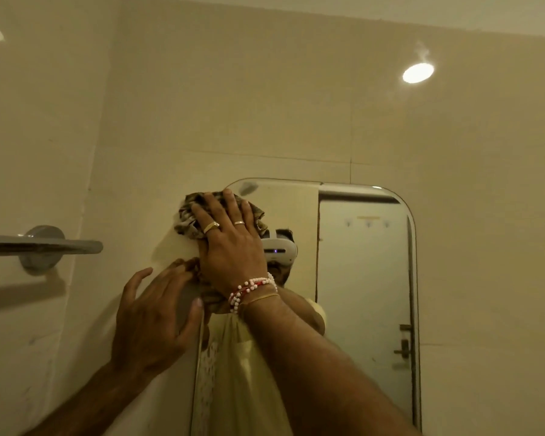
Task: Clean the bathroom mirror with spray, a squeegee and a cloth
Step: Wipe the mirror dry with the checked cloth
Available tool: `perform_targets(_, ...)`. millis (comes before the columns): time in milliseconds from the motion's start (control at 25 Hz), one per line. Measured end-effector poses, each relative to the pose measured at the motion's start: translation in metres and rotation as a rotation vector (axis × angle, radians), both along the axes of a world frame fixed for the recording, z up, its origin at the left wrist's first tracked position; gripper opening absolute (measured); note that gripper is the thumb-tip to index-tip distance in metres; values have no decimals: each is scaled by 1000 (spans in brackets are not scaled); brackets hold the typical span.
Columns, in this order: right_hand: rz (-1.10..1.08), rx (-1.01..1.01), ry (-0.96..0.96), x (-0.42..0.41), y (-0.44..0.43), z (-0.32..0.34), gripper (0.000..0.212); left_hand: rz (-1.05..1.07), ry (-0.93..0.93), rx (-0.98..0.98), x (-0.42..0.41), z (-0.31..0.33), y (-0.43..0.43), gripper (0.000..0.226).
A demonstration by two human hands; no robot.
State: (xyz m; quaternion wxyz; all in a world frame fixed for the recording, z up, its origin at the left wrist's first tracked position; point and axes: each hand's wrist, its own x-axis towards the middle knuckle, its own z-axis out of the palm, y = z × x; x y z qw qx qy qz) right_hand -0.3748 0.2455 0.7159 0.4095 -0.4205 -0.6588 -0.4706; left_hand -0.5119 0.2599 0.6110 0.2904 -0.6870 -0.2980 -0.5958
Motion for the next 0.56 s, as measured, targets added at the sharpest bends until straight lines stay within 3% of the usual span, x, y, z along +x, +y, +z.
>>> perform_targets(200, -39, -39, -97, 45, -27, -25, 52, 20, 15, 38, 0, 3, -4, 52)
perform_targets(400, -51, 10, 37, 118, -62, -29, 52, 131, 117, 140, -4, 2, 4, 53)
perform_targets(560, -63, 109, 273, 175, -88, -15, 55, 154, 123, 207, -1, 2, 8, 50)
